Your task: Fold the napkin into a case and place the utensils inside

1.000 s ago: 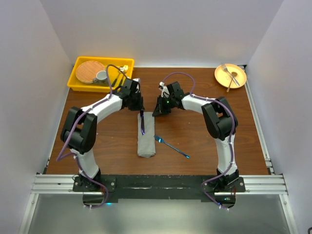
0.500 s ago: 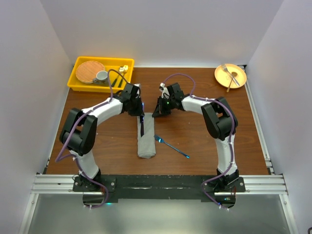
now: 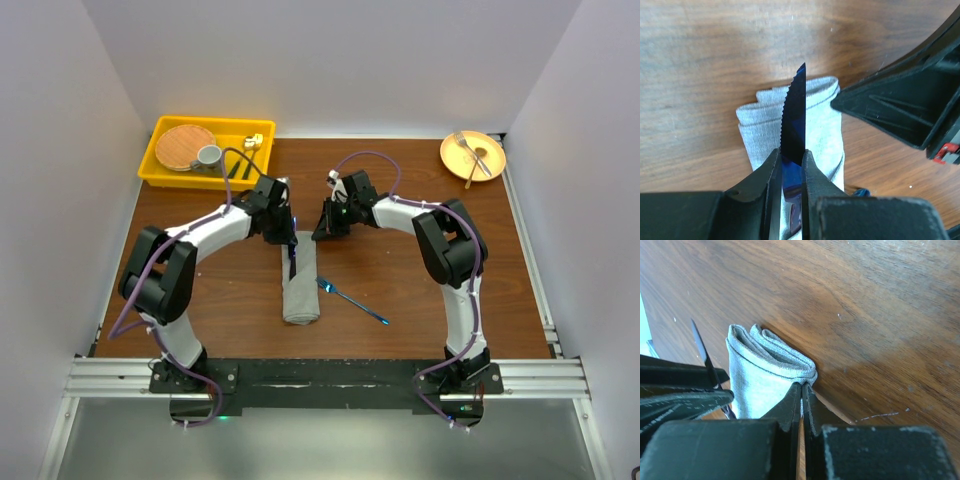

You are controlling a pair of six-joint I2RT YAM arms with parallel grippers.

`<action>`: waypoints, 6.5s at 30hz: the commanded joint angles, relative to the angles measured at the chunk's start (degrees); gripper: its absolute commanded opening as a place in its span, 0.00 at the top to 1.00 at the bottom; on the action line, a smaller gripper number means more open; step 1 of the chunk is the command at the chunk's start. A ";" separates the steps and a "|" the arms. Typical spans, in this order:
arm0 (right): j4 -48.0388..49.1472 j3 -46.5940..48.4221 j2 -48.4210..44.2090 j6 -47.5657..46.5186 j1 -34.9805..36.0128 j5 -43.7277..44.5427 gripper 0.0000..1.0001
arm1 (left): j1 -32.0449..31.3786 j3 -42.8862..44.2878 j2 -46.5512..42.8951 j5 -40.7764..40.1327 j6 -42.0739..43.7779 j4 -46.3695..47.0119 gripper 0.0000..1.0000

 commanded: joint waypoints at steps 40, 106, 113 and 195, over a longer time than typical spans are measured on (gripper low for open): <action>2.55 -1.02 -4.00 -0.46 1.13 3.32 1.00 | -3.25 -6.39 -4.34 0.17 -4.45 -0.81 0.75; -18.90 -25.10 -23.59 -40.46 21.52 32.58 1.00 | 13.89 -7.53 -29.83 -6.86 3.99 4.91 0.37; -21.61 -21.34 -36.94 -39.76 15.56 33.65 1.00 | 14.68 -7.00 -29.12 -0.19 7.59 6.74 0.32; -4.04 -4.62 -36.78 -1.25 9.48 9.74 1.00 | 7.39 -4.80 -28.06 15.46 -10.69 23.80 0.60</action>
